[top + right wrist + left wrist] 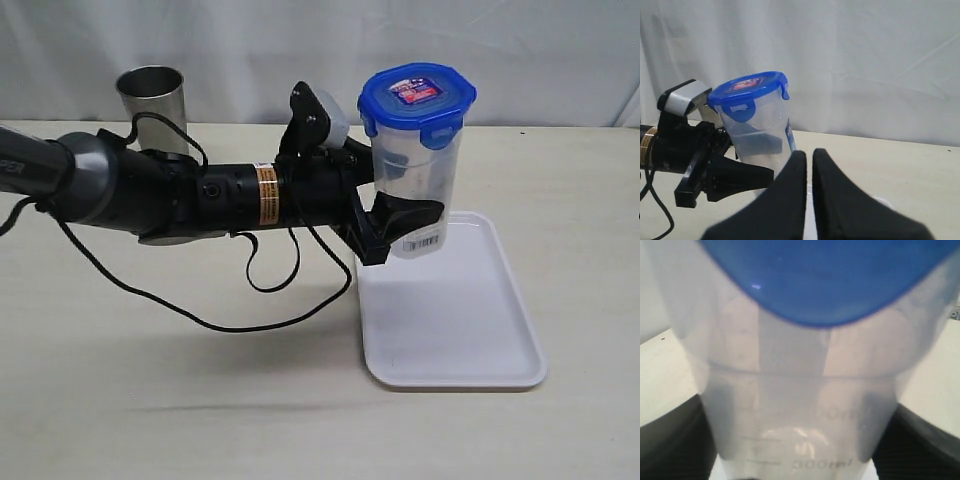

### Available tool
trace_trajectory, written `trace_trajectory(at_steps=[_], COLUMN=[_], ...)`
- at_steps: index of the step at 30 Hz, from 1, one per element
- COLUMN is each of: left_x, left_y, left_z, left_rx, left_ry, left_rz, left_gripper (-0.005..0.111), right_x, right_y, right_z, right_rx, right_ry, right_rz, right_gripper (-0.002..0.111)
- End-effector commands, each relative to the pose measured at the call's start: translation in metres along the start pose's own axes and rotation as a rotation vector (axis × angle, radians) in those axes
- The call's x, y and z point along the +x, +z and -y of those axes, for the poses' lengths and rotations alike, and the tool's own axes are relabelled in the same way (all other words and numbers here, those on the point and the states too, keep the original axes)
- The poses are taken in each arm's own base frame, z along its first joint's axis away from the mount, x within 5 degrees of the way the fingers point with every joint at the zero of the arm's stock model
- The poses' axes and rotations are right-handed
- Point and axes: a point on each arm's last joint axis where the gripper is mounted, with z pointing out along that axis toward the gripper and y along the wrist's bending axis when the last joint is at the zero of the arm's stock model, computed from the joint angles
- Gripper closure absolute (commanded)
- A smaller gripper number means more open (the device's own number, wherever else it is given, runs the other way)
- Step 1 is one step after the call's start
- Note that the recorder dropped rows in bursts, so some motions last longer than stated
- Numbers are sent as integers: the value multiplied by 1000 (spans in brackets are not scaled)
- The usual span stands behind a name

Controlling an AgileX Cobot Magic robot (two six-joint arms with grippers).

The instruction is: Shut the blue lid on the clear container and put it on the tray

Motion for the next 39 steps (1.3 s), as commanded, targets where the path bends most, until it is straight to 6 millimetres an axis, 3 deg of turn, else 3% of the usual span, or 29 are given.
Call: trace_trajectory(at_steps=[1, 7, 11, 17, 23, 27, 30, 39], left_x=[1, 6, 8, 16, 25, 31, 33, 22], left_y=[12, 27, 33, 44, 52, 53, 55, 63], left_z=[-9, -20, -29, -37, -24, -19, -15, -9], left_rx=[-6, -8, -63, -151, 1, 84, 133, 143], left_ry=[-2, 74, 323, 692, 1367, 1564, 1660, 1714], left_rz=[48, 36, -50, -324, -532, -638, -677, -772], left_gripper=[107, 107, 107, 107, 107, 107, 107, 107], right_x=[1, 1, 1, 1, 1, 1, 1, 1], right_y=[-1, -1, -1, -1, -1, -1, -1, -1], right_z=[-1, -1, -1, -1, -1, -1, -1, -1], right_rx=[-11, -11, -11, -11, -11, -11, -11, -11], right_ry=[3, 3, 3, 3, 3, 3, 3, 3], right_rz=[-2, -2, -2, -2, -2, -2, -2, -2], right_gripper=[104, 104, 104, 104, 104, 104, 104, 104])
